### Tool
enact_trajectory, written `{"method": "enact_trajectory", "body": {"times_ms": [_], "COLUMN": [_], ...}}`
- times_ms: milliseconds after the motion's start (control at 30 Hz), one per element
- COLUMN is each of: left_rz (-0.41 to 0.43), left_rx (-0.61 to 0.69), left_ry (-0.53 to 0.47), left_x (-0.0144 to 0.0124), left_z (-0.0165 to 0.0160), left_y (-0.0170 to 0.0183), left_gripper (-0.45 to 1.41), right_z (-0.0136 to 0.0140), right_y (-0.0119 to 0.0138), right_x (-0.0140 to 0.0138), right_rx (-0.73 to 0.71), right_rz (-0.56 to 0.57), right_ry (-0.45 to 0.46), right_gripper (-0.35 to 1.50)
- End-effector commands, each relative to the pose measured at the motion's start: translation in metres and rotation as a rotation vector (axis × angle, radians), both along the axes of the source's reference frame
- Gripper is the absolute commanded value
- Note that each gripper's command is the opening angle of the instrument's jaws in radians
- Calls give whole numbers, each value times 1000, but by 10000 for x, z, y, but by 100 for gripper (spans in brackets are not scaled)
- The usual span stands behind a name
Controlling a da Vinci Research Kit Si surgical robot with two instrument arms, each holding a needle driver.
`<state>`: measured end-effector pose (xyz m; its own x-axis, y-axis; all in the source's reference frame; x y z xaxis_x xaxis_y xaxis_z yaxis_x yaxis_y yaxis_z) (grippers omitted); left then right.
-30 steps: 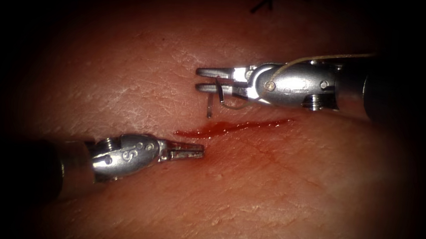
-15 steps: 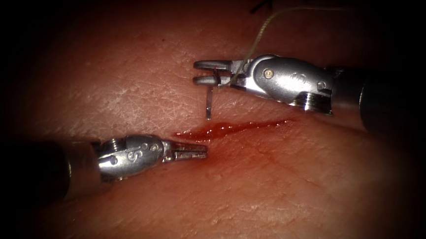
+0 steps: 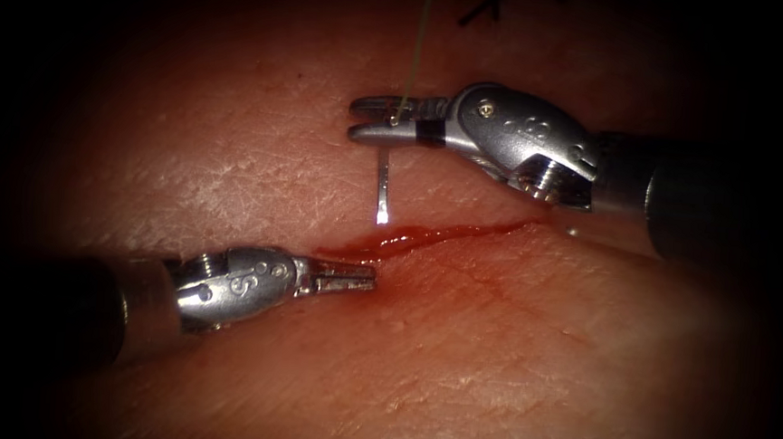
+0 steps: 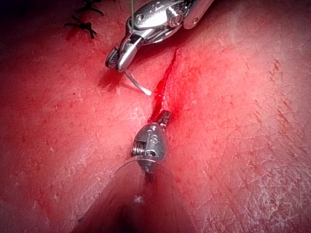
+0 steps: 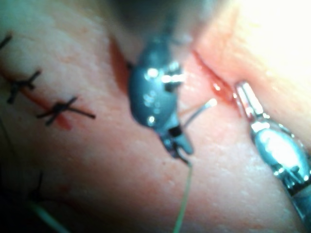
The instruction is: Wound Closure
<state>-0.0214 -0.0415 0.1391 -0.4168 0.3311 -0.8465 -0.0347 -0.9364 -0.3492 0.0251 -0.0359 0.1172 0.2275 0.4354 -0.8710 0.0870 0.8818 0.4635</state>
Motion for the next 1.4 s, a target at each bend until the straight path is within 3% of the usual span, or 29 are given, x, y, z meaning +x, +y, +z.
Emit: {"method": "enact_trajectory", "body": {"times_ms": [33,633,1200,1400], "left_rz": [2,4,1,1], "left_rx": [1,1,0,0], "left_ry": [1,4,9,9], "left_x": [-5,-4,-1,-1], "left_z": [6,6,4,4], "left_y": [-1,-2,-1,0], "left_gripper": [-33,-33,-35,-36], "right_z": [4,10,22,16], "right_y": [3,6,-33,-43], "right_x": [11,13,5,-1], "right_rx": [15,215,625,660], "right_rz": [-4,28,1,8], "right_ry": [4,-13,-80,-70], "right_gripper": [-35,-35,-35,-35]}}
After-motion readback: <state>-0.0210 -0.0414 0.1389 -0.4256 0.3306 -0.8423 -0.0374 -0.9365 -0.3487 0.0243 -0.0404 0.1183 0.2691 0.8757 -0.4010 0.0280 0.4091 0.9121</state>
